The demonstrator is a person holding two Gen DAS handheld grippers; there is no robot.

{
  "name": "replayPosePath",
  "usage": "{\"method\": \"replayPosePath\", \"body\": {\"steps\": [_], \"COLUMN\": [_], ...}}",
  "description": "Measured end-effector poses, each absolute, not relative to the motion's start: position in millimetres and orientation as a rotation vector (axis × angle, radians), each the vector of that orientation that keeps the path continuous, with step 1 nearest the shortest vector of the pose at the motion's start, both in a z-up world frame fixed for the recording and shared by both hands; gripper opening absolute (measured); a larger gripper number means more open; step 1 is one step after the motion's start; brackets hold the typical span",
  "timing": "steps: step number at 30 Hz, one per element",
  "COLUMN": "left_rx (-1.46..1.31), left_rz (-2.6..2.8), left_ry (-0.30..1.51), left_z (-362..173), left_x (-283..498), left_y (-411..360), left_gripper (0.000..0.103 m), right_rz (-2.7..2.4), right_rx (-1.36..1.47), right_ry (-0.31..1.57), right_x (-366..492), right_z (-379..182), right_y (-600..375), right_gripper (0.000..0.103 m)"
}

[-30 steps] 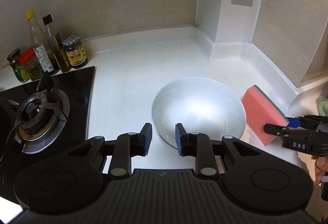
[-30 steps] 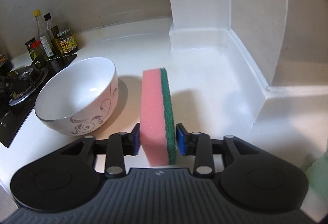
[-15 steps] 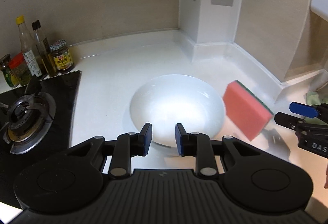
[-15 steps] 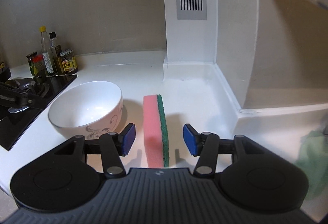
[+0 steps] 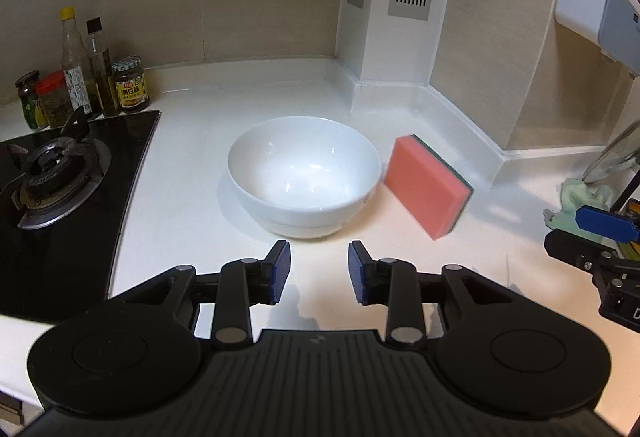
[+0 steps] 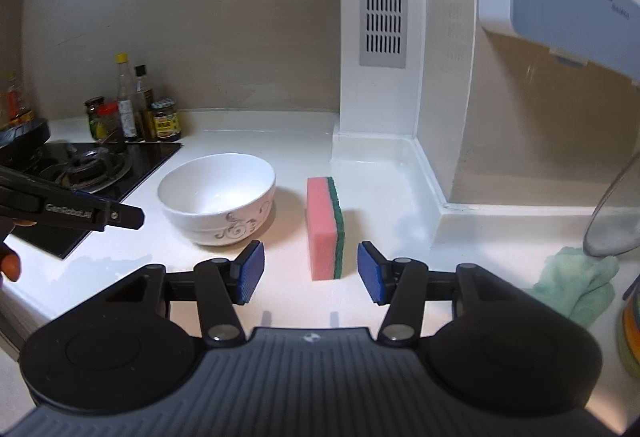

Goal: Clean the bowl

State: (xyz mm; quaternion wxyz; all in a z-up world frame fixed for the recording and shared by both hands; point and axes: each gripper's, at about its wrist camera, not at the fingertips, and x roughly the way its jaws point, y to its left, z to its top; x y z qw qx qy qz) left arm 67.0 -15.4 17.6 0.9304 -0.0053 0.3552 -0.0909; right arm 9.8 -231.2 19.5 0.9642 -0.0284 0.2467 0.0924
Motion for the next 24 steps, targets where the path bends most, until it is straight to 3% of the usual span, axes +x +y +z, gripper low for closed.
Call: {"method": "replayPosePath", "body": {"steps": [24], "left_rx": [-0.005], "left_rz": [-0.072], "left_ry": [0.649], "left_z": [39.7], "left_x": [-0.3], "left_y": [-27.7], "left_gripper": [0.039], "right_rz": [0.319], "right_rx": [-0.055], "right_ry": [0.462], "right_x": [-24.3], "right_z": [25.7], "right_y": [-241.0], "right_gripper": [0.047]}}
